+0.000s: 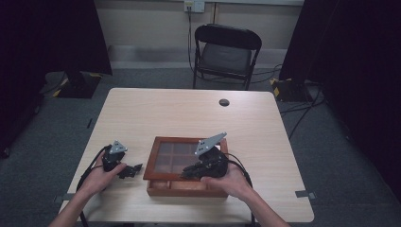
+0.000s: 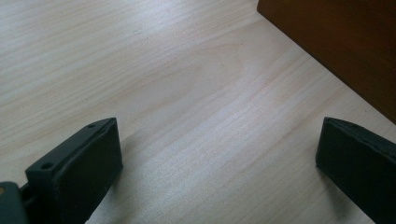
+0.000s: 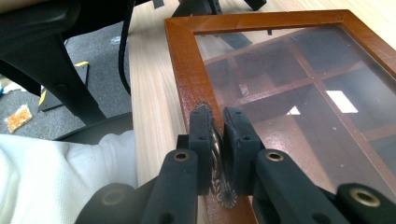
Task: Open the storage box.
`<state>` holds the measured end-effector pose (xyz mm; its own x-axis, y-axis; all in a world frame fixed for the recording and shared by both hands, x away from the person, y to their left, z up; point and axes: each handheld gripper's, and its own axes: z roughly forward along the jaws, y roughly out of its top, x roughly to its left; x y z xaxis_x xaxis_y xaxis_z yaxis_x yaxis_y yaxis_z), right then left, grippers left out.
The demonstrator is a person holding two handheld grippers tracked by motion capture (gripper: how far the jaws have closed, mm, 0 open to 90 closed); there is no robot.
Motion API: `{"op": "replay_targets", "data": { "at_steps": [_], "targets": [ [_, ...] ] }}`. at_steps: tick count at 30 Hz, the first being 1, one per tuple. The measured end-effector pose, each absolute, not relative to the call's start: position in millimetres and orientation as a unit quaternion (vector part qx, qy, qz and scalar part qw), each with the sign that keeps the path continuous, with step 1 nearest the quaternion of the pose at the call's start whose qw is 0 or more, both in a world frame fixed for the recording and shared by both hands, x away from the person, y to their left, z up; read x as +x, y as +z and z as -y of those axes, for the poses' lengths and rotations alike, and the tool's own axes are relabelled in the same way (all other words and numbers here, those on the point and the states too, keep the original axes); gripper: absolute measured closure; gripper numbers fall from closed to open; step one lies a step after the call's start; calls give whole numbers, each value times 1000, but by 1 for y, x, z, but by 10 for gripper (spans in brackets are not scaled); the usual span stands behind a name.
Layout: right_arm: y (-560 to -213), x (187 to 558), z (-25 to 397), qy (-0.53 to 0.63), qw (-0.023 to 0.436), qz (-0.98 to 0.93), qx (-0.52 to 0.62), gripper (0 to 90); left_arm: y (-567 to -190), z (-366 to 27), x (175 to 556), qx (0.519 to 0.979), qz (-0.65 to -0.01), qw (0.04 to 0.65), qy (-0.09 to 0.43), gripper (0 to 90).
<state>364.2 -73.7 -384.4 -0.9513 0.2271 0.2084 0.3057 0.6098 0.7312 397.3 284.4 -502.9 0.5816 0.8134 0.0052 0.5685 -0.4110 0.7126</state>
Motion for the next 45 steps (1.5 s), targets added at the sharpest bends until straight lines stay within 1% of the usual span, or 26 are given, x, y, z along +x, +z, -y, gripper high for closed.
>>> {"op": "replay_targets", "data": {
  "at_steps": [13, 26, 45],
  "targets": [
    [-375, 369, 72, -417, 48, 896, -146, 829, -503, -284, 397, 821, -421, 343, 179, 0],
    [-360, 373, 70, -418, 33, 897, -140, 831, -503, -284, 397, 821, -421, 343, 179, 0],
    [-350, 379, 70, -418, 29, 898, -135, 832, -503, -284, 397, 821, -421, 342, 179, 0]
  ]
}}
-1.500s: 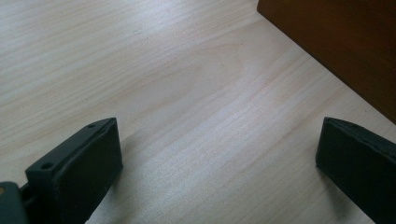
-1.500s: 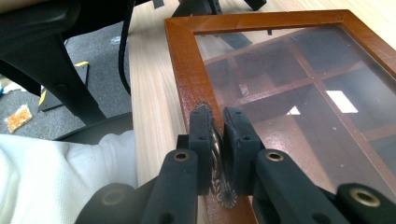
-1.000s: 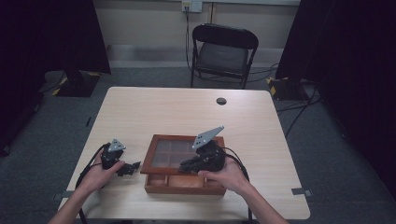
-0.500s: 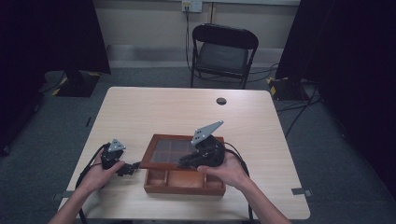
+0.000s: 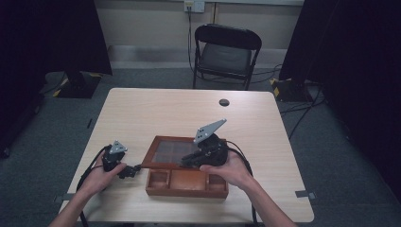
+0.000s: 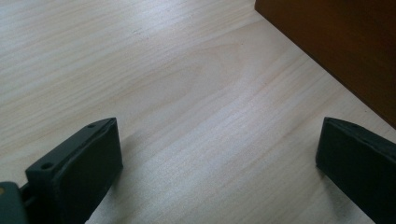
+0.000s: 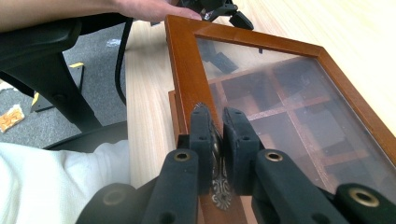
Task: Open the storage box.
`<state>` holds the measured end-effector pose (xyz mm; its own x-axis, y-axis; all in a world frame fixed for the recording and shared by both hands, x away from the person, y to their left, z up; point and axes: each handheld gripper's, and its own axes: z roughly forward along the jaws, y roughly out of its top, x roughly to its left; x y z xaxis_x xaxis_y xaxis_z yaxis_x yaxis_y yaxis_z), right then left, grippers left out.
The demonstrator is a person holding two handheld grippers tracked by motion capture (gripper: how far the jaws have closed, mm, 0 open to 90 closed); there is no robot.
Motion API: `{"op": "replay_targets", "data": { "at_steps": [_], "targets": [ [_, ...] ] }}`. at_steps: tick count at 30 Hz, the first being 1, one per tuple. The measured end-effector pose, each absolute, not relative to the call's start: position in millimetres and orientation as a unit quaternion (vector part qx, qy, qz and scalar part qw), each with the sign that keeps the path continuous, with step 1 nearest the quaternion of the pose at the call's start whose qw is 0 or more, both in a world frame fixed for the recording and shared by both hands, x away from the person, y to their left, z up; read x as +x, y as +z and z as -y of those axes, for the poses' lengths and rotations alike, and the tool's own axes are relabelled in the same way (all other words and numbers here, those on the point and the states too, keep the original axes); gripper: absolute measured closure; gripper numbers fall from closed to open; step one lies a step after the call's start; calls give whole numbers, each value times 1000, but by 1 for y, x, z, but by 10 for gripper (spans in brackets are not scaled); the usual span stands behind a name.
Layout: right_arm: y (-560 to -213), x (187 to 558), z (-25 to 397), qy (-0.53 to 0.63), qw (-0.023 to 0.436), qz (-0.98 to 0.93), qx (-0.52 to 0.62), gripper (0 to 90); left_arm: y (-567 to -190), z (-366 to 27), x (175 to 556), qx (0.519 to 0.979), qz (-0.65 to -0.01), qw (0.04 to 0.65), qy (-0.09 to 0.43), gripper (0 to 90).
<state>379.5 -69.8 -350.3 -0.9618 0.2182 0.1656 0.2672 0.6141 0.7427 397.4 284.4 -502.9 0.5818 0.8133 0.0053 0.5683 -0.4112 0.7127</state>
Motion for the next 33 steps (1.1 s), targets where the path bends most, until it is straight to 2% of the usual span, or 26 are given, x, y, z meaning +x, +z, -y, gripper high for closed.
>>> {"op": "replay_targets", "data": {
  "at_steps": [33],
  "targets": [
    [-326, 393, 69, -411, 14, 900, -140, 834, -503, -284, 397, 821, -421, 343, 179, 0]
  ]
}}
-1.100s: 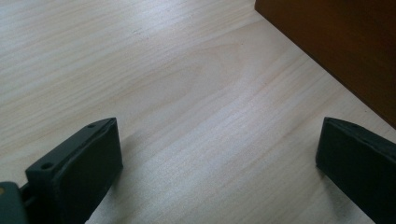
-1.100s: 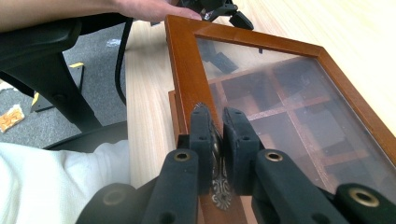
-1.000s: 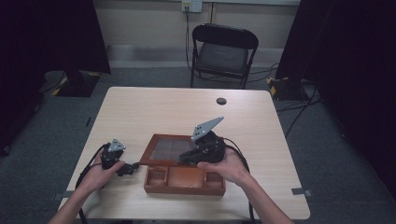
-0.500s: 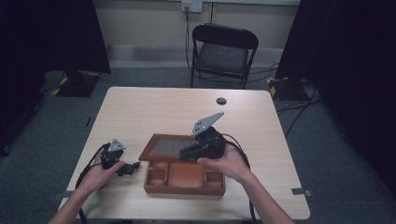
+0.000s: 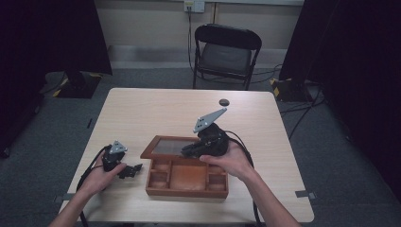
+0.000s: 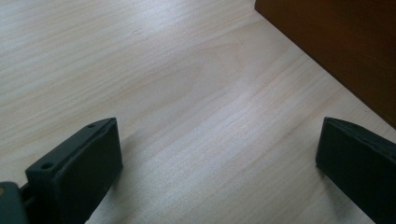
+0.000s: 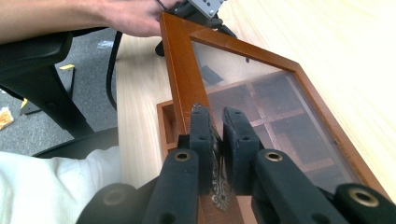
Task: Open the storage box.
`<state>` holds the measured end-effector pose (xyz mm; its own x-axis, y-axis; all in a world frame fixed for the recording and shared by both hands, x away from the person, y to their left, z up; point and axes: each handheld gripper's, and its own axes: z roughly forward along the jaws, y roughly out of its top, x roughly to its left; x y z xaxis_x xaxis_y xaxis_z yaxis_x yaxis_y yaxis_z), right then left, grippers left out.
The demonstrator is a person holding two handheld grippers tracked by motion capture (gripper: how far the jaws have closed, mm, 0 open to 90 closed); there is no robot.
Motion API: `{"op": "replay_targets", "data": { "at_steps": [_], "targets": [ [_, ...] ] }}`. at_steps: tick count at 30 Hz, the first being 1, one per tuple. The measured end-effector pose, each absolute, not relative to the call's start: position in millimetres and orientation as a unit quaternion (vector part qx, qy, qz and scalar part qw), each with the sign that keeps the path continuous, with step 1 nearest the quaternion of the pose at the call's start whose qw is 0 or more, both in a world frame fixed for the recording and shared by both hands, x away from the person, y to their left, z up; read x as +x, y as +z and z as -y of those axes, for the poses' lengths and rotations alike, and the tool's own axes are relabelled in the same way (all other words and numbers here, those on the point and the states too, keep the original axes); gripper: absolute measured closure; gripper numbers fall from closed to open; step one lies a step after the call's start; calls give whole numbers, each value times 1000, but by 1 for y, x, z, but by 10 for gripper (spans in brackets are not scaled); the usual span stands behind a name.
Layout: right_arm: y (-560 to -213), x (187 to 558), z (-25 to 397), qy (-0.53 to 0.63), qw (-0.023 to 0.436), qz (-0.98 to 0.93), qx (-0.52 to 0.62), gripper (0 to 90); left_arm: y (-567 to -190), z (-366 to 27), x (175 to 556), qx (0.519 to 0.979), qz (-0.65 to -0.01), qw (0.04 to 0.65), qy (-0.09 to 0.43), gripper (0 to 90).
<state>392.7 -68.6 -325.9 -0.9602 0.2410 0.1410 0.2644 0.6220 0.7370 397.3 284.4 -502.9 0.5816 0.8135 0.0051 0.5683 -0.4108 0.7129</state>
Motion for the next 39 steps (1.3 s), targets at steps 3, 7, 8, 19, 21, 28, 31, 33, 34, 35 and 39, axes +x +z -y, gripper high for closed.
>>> {"op": "replay_targets", "data": {
  "at_steps": [3, 7, 8, 19, 21, 28, 31, 33, 34, 35, 39],
  "targets": [
    [-325, 393, 69, -413, 15, 900, -141, 834, -503, -284, 397, 821, -421, 343, 179, 0],
    [-324, 394, 69, -414, 15, 899, -143, 834, -503, -284, 397, 821, -421, 343, 178, 0],
    [-324, 395, 69, -415, 14, 898, -143, 834, -503, -284, 397, 821, -421, 343, 179, 0],
    [-319, 398, 68, -410, 12, 901, -145, 834, -503, -284, 397, 821, -421, 343, 179, 0],
    [-318, 398, 68, -410, 13, 900, -147, 834, -503, -284, 397, 821, -421, 343, 179, 0],
    [-316, 401, 68, -412, 11, 898, -150, 834, -503, -284, 397, 821, -421, 343, 178, 0],
    [-315, 402, 68, -412, 11, 898, -150, 834, -503, -284, 397, 821, -421, 343, 178, 0],
    [-313, 402, 68, -411, 10, 899, -154, 834, -503, -284, 397, 821, -421, 343, 179, 0],
    [-313, 403, 68, -409, 9, 900, -152, 834, -503, -284, 397, 821, -421, 343, 178, 0],
    [-311, 404, 67, -405, 7, 901, -153, 834, -503, -284, 397, 821, -421, 343, 178, 0],
    [-310, 405, 67, -406, 7, 901, -151, 834, -503, -284, 397, 821, -421, 343, 179, 0]
  ]
}}
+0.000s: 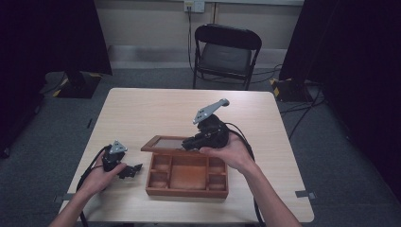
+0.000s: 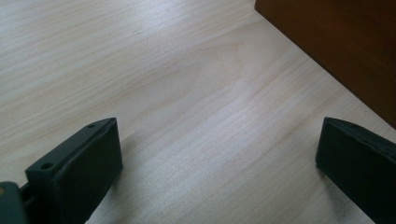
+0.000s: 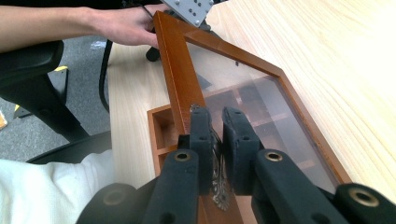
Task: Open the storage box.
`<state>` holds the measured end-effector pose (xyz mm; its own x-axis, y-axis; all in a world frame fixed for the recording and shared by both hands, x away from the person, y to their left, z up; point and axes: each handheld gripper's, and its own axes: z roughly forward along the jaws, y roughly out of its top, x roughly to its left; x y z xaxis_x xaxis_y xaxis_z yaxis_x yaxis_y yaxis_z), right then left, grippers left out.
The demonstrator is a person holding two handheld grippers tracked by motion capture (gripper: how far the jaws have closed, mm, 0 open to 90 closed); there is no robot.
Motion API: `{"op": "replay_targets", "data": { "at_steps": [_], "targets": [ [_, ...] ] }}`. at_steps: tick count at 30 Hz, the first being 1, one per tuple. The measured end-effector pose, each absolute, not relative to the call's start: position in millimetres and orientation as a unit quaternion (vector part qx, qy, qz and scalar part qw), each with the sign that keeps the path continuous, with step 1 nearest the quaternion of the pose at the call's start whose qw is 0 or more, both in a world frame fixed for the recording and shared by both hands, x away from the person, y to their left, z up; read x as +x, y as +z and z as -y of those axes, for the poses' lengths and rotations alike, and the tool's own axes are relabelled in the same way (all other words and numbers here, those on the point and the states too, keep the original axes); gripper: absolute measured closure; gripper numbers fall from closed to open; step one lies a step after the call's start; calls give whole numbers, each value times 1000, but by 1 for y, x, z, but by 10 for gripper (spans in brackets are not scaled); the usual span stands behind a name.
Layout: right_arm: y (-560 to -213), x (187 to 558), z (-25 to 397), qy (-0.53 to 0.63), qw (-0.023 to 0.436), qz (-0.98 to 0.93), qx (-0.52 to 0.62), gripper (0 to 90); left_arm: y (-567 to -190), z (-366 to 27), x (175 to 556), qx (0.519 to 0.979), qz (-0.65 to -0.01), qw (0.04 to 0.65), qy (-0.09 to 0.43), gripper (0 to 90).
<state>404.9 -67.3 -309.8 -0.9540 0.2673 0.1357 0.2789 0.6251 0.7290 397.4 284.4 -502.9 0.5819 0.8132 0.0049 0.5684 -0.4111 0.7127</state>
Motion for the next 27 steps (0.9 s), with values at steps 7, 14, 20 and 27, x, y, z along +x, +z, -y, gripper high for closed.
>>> {"op": "replay_targets", "data": {
  "at_steps": [7, 14, 20, 27],
  "targets": [
    [-306, 408, 68, -410, 0, 899, -153, 834, -503, -284, 397, 821, -421, 343, 178, 0],
    [-305, 410, 70, -413, -1, 897, -158, 835, -503, -284, 397, 821, -421, 342, 179, 0],
    [-303, 410, 68, -410, -2, 897, -162, 835, -503, -284, 397, 821, -421, 343, 178, 0],
    [-302, 411, 68, -410, -8, 898, -160, 835, -503, -284, 397, 821, -421, 342, 179, 0]
  ]
}}
